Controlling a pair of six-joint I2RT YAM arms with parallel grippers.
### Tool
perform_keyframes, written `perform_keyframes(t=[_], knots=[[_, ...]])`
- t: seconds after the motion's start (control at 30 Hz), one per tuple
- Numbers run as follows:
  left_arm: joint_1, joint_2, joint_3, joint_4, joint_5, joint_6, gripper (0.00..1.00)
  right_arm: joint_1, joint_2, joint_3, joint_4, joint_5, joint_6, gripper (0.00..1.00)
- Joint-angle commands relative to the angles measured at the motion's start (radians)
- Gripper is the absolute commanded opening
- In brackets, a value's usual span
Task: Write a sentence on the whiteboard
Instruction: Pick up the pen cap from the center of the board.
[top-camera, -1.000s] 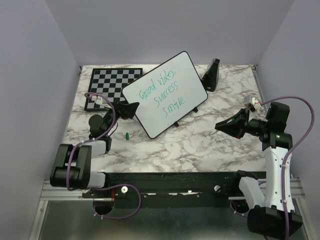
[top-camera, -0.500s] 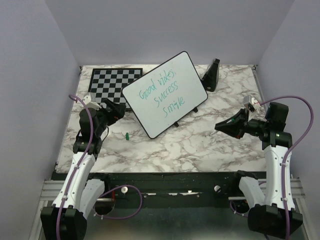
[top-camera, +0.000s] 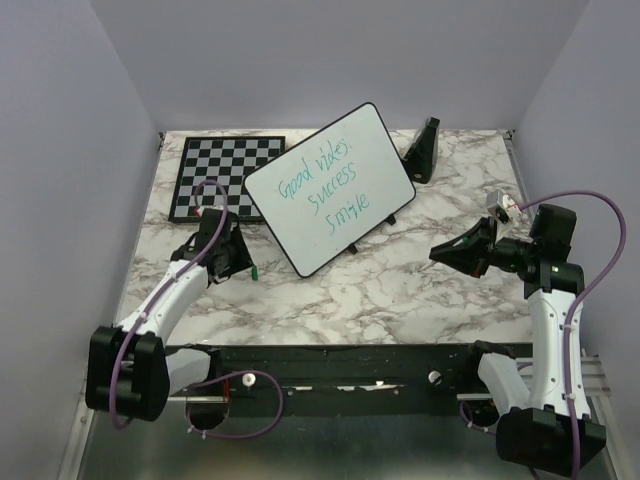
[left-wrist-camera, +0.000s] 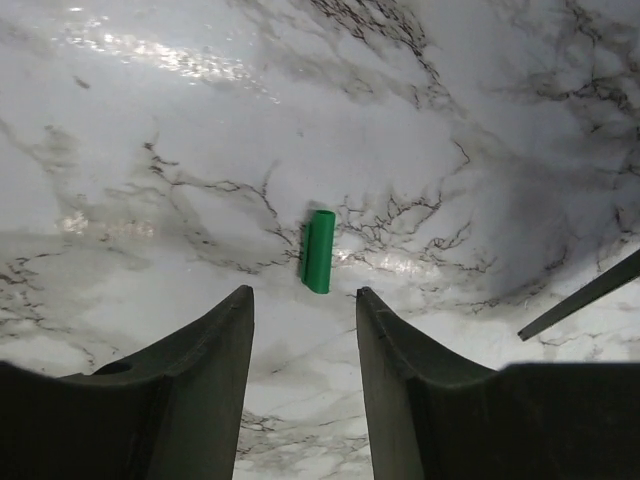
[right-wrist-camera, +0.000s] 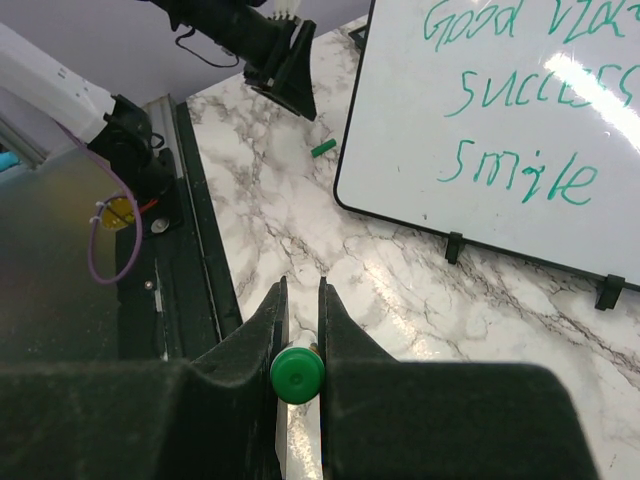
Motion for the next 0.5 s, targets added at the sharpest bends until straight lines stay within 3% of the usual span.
perform_keyframes(t=[0.0, 0.47], knots=[[-0.083, 0.111, 0.067, -0.047, -0.081, 0.052, 0.52, -0.002, 0.000, 0.012, -0.017, -0.001, -0.014, 0.01], [-0.139, 0.254, 0.078, -0.004, -0.112, 0.064, 0.38, -0.002, -0.001, 0.015, -0.031, -0.007, -0.026, 0.00]])
